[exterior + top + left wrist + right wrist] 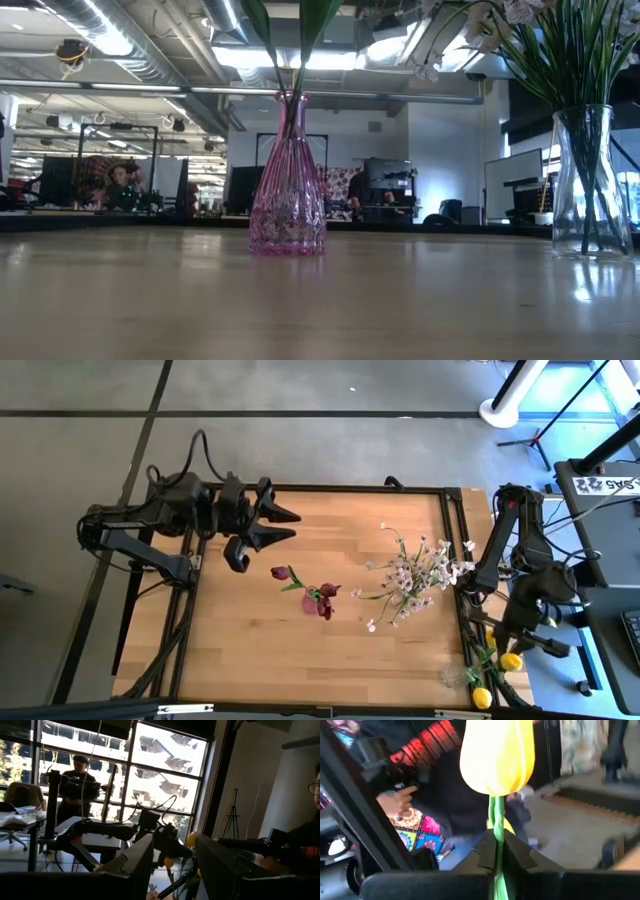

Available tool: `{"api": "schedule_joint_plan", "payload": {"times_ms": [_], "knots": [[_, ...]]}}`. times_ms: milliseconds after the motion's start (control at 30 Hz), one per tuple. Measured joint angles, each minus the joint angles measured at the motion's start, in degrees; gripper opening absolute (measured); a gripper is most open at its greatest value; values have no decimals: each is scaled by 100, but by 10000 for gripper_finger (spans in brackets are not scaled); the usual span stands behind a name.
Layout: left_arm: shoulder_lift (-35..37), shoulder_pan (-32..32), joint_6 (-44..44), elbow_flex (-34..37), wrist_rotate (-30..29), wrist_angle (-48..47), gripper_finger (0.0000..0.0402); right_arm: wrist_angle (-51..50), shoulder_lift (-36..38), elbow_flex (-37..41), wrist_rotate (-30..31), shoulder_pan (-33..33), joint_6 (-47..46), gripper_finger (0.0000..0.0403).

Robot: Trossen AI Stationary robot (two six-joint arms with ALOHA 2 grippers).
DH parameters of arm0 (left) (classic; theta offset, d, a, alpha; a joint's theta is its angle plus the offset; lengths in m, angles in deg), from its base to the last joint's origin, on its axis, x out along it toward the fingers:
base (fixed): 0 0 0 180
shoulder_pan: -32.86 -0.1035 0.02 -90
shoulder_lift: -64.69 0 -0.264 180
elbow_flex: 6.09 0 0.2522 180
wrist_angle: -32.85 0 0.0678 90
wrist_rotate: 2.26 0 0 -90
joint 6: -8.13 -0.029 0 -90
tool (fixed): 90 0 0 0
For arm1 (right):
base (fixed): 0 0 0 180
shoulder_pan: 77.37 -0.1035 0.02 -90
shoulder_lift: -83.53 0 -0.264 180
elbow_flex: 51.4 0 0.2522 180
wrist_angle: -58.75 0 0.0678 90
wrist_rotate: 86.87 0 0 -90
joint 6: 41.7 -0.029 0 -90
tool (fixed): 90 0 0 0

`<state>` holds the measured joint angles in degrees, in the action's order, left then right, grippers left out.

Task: Sort flowers into vase by color
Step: Put the yellow flower into the bottom transparent vase, then return to Home Position

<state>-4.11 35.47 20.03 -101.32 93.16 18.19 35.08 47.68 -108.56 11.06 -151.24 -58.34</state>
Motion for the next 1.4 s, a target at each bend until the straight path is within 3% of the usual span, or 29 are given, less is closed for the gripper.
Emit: {"api": "schedule_joint_plan", "payload": {"times_ms": [200, 567, 767, 967, 1133, 1400], "knots": [[0, -103, 0, 0, -3, 1, 146, -408, -55, 4, 3, 2, -876, 62], [2, -357, 0, 0, 7, -28, 146, -928, -46, -558, 12, 0, -346, 200], [2, -675, -20, 0, 635, -504, 146, -1268, -46, -1114, 904, 0, 368, 238], [2, -963, -26, 0, 686, -605, 146, -1438, -38, -1279, 1770, 138, 517, 249], [2, -1150, -54, 0, 693, -728, 146, -1239, -152, -1279, 1582, 1373, 1030, 236], [7, -1328, -269, 0, 895, -674, 146, -953, -541, -1285, -554, 4748, 1373, 205]]}}
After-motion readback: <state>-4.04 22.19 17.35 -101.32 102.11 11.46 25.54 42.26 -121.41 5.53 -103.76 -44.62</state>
